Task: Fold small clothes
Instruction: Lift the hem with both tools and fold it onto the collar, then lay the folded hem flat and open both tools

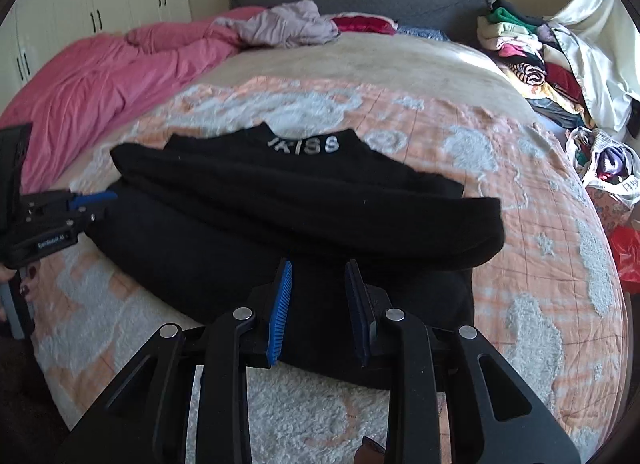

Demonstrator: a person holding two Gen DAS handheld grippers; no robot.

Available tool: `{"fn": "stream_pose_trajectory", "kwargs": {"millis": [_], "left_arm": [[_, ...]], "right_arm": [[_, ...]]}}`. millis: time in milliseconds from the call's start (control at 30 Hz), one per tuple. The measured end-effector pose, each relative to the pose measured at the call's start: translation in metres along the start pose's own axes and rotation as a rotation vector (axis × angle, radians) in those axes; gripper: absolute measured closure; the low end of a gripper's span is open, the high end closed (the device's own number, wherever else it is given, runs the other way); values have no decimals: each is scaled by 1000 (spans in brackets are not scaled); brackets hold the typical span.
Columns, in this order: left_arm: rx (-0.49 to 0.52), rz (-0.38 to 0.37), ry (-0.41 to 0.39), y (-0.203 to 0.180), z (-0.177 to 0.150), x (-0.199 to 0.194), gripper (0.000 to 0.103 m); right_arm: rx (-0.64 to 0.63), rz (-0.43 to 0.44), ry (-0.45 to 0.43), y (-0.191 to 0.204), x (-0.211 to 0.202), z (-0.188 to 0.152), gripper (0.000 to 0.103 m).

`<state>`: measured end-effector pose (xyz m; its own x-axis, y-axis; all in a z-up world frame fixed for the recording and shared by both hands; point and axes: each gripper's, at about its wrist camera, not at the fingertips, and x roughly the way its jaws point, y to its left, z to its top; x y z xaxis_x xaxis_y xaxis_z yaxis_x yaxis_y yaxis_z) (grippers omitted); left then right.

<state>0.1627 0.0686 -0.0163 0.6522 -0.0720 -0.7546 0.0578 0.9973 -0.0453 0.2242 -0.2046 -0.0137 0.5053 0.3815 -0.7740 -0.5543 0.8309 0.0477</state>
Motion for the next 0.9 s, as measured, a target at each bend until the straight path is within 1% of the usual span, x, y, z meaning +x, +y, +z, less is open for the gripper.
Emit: {"fn": "stream_pose_trajectory", "kwargs": {"millis": [100, 133, 367, 500, 567, 667, 733, 800, 900], "left_arm": [[27, 16, 27, -3, 2, 14, 89], [32, 19, 31, -3, 3, 19, 89], [51, 44, 38, 1, 19, 45, 89], [53, 49, 26, 5, 31, 56, 88], [62, 56, 15, 6, 39, 61, 88], [53, 60, 0, 11, 55, 69, 88], [29, 71, -7, 17, 65, 72, 88], [-17, 69, -40, 25, 75, 67, 88], [-88, 57, -83, 41, 83, 53, 88]], "right_arm": [[6, -41, 75, -4, 24, -7, 77], [12, -42, 81, -7, 30, -8, 78], [71, -46, 31, -22, 51, 8, 79], [61, -78, -8, -22, 59, 20, 79], [65, -100, -42, -24, 59, 25, 78], [105, -163, -94, -34, 58, 29, 76], [158, -190, -125, -45, 54, 29, 76], [216, -201, -159, -59, 46, 28, 76], [269, -217, -209, -77, 31, 26, 76]]}}
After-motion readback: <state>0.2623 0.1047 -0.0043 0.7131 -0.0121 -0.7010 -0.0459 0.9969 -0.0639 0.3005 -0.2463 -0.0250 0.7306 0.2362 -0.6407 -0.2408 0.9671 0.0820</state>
